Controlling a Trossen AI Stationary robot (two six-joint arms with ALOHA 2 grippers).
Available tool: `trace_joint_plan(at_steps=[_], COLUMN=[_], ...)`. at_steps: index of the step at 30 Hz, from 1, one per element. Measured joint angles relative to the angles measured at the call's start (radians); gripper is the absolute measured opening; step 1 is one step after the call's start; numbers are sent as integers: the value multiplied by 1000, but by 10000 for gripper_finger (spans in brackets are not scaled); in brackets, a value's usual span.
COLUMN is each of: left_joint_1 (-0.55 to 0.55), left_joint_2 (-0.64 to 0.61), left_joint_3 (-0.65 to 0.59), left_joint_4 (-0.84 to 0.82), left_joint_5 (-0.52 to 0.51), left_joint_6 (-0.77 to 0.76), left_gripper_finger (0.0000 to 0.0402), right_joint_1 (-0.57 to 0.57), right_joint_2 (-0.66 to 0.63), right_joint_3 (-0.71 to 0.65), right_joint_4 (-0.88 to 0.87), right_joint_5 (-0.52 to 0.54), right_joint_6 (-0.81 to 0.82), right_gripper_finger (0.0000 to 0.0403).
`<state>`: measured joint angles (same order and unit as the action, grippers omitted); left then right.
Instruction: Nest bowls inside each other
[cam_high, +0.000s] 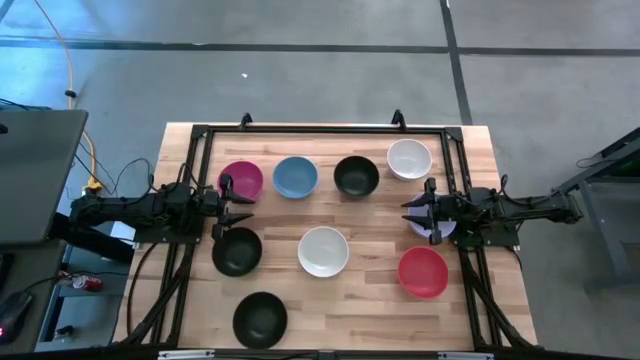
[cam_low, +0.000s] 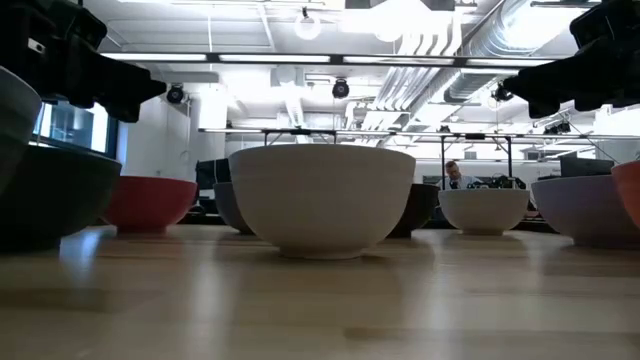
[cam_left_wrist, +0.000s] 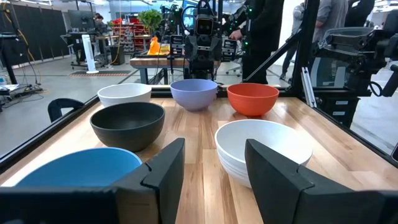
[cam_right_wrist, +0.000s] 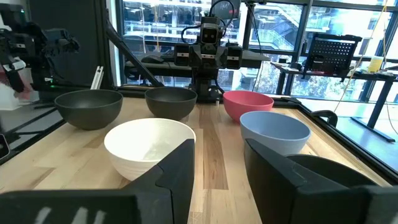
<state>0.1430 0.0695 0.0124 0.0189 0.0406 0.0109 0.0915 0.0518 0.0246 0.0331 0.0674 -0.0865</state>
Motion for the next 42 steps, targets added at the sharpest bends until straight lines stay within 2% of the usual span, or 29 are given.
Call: trace_joint_plan(at_steps=[12,17,26,37,42], left_joint_1=[0,0,0,0,0], left_joint_2=[0,0,0,0,0], left_joint_3=[0,0,0,0,0], left_joint_4=[0,23,22,23,23], left_joint_5=[0,0,0,0,0], left_joint_6=[0,93,97,97,97], left_gripper_finger=[159,159,159,159,159], right_joint_1=[0,0,0,1,1], right_joint_2=[0,0,0,0,0], right_joint_3=[0,0,0,0,0], right_joint_4=[0,0,0,36,35], right_joint_5=[0,0,0,-18,-18], right_joint_6=[0,0,51,374,420], right_gripper_finger=[133,133,133,133,133])
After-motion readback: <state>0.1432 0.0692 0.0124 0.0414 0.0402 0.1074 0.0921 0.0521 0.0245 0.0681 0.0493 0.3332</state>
